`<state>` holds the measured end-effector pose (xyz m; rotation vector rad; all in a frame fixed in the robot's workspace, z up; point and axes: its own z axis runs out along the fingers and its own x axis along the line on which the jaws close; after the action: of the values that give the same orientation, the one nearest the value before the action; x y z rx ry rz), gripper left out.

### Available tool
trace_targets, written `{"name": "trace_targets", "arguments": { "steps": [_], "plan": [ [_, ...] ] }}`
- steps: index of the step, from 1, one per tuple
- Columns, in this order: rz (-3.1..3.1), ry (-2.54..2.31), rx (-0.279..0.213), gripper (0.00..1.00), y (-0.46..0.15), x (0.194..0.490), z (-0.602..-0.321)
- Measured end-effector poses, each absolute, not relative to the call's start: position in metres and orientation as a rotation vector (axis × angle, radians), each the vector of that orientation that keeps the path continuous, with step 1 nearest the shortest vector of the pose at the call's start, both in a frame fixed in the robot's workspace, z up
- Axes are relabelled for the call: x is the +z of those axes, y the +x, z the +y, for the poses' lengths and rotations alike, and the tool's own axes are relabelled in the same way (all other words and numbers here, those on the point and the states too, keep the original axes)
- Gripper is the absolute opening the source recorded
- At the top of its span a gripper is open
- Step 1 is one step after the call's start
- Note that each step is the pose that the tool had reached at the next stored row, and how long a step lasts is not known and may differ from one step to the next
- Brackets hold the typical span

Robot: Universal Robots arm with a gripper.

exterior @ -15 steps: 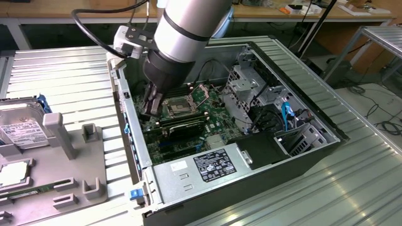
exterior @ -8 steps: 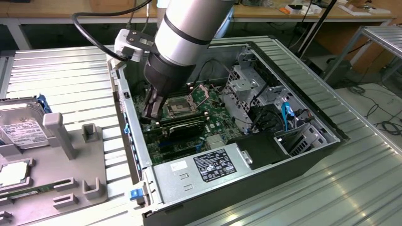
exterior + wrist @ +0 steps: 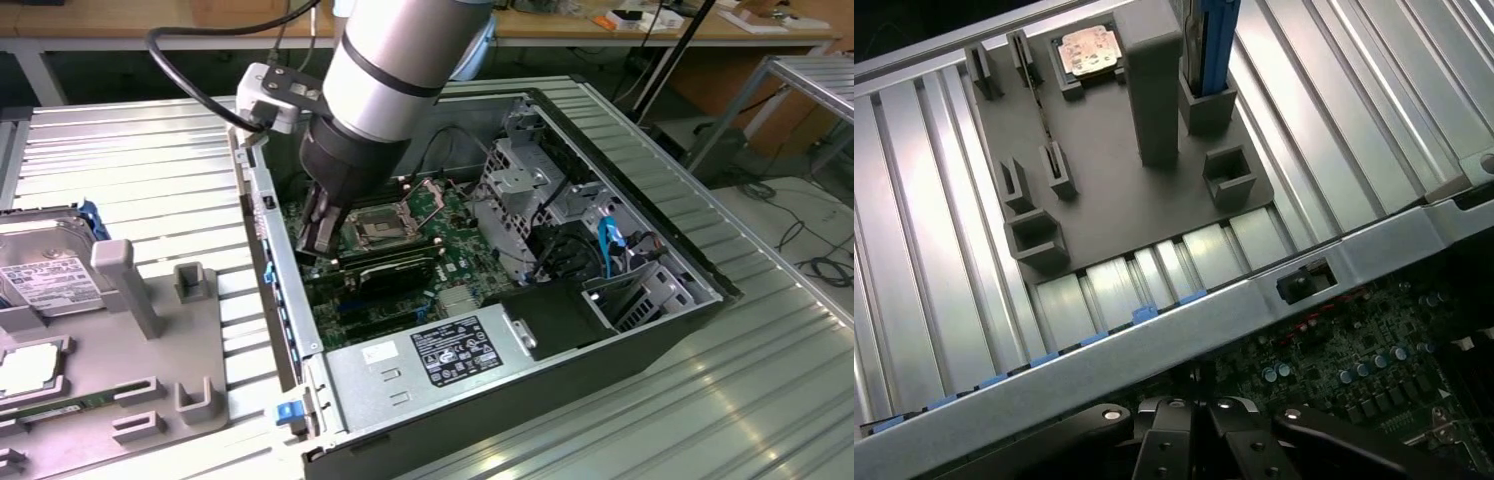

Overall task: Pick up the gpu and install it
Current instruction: 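Press down on the gpu until it lock into place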

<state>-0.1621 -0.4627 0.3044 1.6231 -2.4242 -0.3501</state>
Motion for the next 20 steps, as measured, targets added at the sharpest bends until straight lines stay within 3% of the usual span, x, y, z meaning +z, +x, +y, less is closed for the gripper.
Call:
{"name": "trace_targets", "arguments": {
  "steps": [15,20],
  "plan": [
    [-2.429,1.628,-0.351,0.11,-0.162,0.2983,-0.4627],
    [-2.442,1.646,-0.397,0.11,-0.1607,0.2962,-0.4621]
  ]
}}
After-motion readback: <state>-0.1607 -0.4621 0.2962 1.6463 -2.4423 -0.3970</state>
